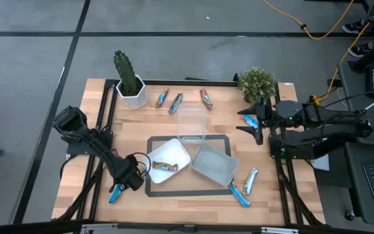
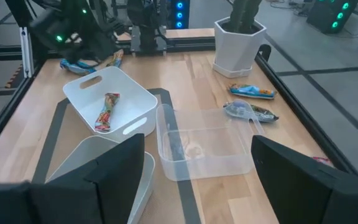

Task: Pick and place Granola Bars by type
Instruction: Put the yellow granola bar into the transparent bin

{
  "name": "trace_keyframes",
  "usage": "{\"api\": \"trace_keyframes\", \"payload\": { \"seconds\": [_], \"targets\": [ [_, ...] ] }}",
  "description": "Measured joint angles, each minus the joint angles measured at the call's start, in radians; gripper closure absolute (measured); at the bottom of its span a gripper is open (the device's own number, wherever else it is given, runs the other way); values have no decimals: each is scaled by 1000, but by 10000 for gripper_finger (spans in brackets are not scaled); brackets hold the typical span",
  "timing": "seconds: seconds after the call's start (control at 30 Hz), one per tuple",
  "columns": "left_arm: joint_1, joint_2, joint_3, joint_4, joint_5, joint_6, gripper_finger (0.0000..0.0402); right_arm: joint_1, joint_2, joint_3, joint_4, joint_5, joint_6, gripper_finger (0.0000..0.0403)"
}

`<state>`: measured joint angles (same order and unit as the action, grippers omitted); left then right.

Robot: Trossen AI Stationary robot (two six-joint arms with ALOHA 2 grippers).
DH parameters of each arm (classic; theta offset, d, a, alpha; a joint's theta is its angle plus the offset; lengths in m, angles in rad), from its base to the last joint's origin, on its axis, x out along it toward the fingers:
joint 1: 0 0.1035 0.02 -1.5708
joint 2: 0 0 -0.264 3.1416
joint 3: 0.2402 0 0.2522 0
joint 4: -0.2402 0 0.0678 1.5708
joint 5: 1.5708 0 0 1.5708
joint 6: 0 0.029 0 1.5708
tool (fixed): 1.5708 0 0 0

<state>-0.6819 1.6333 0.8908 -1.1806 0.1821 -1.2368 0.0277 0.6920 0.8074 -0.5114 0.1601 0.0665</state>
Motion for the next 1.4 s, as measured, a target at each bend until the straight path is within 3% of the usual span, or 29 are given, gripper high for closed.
{"api": "trace_keyframes", "payload": {
  "seconds": [0.27, 0.6, 0.7, 0.93, 1.17, 1.4],
  "targets": [
    [25, 0, -116, 92, -5, 66, 196, 0, 33, 0, 3, -56, 60, 107],
    [31, -4, -128, 183, -32, 182, 222, 0, 85, 0, 3, -58, 86, 107],
    [31, -3, -127, 191, -31, 173, 255, 0, 100, 0, 3, -59, 86, 107],
    [30, -14, -125, 204, -13, 29, 382, 2, 107, 0, 4, -110, 86, 107],
    [7, -88, -11, 10, -71, -159, 375, 2, 104, 0, 5, -131, 84, 107],
    [-23, -177, 229, -314, -140, -328, 383, 2, 104, 0, 5, -130, 50, 107]
  ]
}}
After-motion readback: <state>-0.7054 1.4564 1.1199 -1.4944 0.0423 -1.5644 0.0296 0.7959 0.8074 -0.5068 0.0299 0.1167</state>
